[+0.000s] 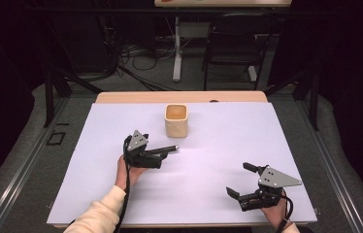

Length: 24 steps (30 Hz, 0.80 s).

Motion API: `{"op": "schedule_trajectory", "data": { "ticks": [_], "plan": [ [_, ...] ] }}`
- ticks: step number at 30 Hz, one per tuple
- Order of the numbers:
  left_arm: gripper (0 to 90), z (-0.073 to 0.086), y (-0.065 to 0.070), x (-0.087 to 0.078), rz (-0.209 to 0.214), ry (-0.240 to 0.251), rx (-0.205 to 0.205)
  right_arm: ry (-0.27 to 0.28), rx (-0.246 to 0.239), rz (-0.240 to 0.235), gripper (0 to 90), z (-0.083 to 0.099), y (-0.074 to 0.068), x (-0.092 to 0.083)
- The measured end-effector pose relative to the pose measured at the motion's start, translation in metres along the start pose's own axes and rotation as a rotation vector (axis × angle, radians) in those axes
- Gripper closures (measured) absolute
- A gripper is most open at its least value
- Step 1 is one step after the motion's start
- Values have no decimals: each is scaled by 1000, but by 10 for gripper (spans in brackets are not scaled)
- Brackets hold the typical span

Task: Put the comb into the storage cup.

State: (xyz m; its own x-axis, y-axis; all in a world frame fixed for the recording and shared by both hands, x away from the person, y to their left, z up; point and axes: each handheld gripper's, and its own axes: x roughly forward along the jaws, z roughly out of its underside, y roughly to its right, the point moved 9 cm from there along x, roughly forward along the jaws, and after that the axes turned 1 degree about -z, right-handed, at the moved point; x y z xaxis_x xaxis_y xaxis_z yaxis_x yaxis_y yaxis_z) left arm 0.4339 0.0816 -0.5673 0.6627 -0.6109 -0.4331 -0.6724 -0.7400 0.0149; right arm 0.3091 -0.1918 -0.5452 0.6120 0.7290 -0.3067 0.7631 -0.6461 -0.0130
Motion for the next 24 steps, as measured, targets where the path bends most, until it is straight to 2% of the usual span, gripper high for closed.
{"op": "schedule_trajectory", "data": {
  "ticks": [5,11,14,15,16,18,22,24],
  "plan": [
    [0,-1,-1,7,-11,-12,-2,5,-7,-2,0,-1,-1,-1],
    [8,3,1,18,14,-58,4,0,-1,-7,0,0,-1,0],
    [41,2,0,20,8,-57,0,-2,-6,-11,0,0,-2,0],
    [65,2,-2,22,-16,-73,-5,-15,-7,-17,1,2,-2,2],
    [105,2,-2,22,-16,-73,-5,-18,-8,-20,1,2,-3,2],
    [154,7,-5,29,-51,-121,-12,-18,-8,-21,1,2,-3,2],
    [263,9,-6,34,-61,-146,-22,-17,-8,-18,1,2,-3,2],
    [377,9,-4,37,-46,-152,-16,-21,-4,-14,2,2,-2,2]
  ]
}}
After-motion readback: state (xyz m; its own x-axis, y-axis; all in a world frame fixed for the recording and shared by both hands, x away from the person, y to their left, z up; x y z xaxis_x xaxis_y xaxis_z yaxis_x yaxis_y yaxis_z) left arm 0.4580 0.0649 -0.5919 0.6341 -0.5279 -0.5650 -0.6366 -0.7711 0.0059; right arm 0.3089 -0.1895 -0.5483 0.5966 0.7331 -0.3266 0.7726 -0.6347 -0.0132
